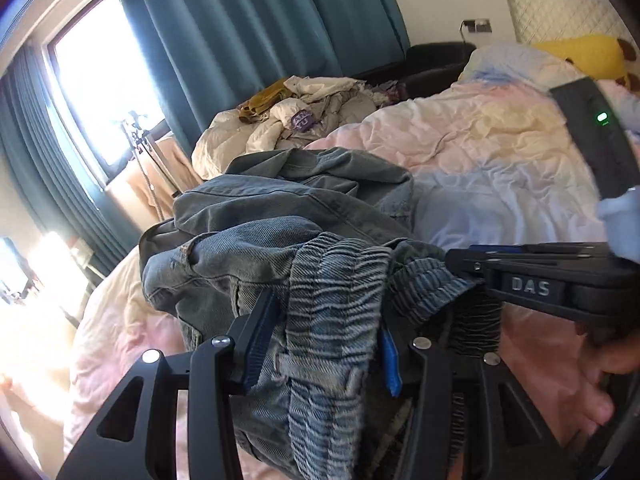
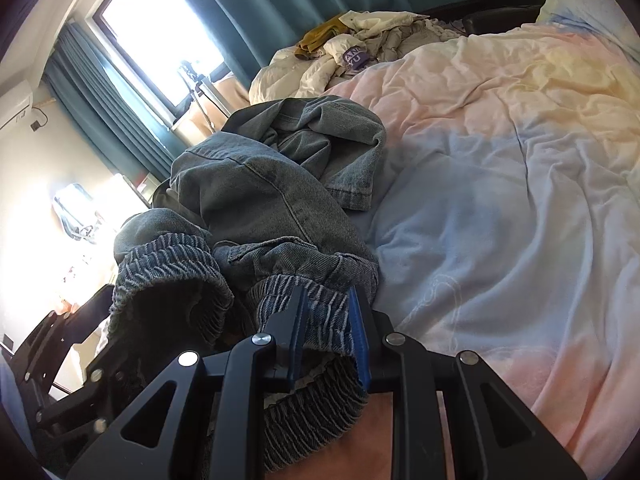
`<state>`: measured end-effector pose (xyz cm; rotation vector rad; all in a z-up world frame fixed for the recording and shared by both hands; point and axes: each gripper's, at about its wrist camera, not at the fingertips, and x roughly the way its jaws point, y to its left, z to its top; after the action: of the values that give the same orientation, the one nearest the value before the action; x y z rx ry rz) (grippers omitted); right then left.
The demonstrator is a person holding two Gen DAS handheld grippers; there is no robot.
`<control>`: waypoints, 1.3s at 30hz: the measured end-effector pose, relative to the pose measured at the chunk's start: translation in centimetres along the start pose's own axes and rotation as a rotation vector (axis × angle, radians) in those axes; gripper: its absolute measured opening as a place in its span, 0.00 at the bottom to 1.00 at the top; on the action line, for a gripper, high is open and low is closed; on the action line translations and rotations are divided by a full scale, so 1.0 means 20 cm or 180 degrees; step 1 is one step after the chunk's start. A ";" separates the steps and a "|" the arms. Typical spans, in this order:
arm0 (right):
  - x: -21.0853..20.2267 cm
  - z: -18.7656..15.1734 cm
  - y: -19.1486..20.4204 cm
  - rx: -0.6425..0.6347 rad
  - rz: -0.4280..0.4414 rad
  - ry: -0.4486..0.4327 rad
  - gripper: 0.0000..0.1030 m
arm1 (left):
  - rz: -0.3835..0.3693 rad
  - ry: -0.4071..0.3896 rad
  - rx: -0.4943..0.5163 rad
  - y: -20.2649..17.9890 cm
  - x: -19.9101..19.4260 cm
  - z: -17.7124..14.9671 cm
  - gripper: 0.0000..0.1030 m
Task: Fold clothes
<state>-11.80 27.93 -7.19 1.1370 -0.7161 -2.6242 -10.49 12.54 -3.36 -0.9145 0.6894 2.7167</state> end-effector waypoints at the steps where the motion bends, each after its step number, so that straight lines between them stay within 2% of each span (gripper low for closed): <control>1: 0.01 0.00 0.00 0.0000 0.0012 -0.0004 0.21 | 0.0093 0.0034 0.0035 -0.01 0.04 0.02 0.46; 6: 0.03 0.01 -0.02 0.0015 0.0066 -0.0025 0.21 | 0.0311 0.0055 -0.0363 0.12 0.03 0.06 0.46; 9: 0.03 0.01 -0.01 0.0006 0.0081 -0.0010 0.21 | 0.0367 0.0025 -0.0648 0.25 -0.05 0.03 0.46; 13: 0.02 0.01 0.00 -0.0029 0.0102 -0.0013 0.22 | 0.0447 -0.0008 -0.1023 0.46 -0.18 -0.06 0.46; 17: 0.01 0.00 0.01 -0.0086 0.0099 -0.0010 0.23 | 0.0468 0.0107 -0.1351 0.65 -0.25 -0.20 0.46; 23: 0.01 -0.03 0.04 -0.0199 0.0032 0.0033 0.23 | 0.0399 0.0697 -0.1926 0.89 -0.17 -0.48 0.46; 27: 0.00 -0.05 0.06 -0.0285 -0.0027 0.0077 0.23 | 0.0313 0.1262 -0.2352 0.98 -0.01 -0.68 0.46; 30: -0.01 -0.07 0.07 -0.0346 -0.0071 0.0105 0.23 | 0.0110 0.1375 -0.2693 0.99 -0.01 -0.81 0.46; 33: -0.05 -0.09 0.08 -0.0381 -0.0115 0.0102 0.24 | 0.0000 0.1262 -0.2722 0.96 -0.06 -0.82 0.46; 36: -0.10 -0.11 0.10 -0.0414 -0.0150 0.0090 0.27 | -0.0049 0.1159 -0.2599 0.91 -0.12 -0.78 0.46; 39: -0.13 -0.13 0.11 -0.0463 -0.0225 0.0130 0.34 | 0.0017 0.1033 -0.2424 0.86 -0.19 -0.75 0.46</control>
<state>-8.12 26.00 -5.88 1.1902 -0.4766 -2.6521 -5.17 -10.01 -5.26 -1.5160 -0.3615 2.8765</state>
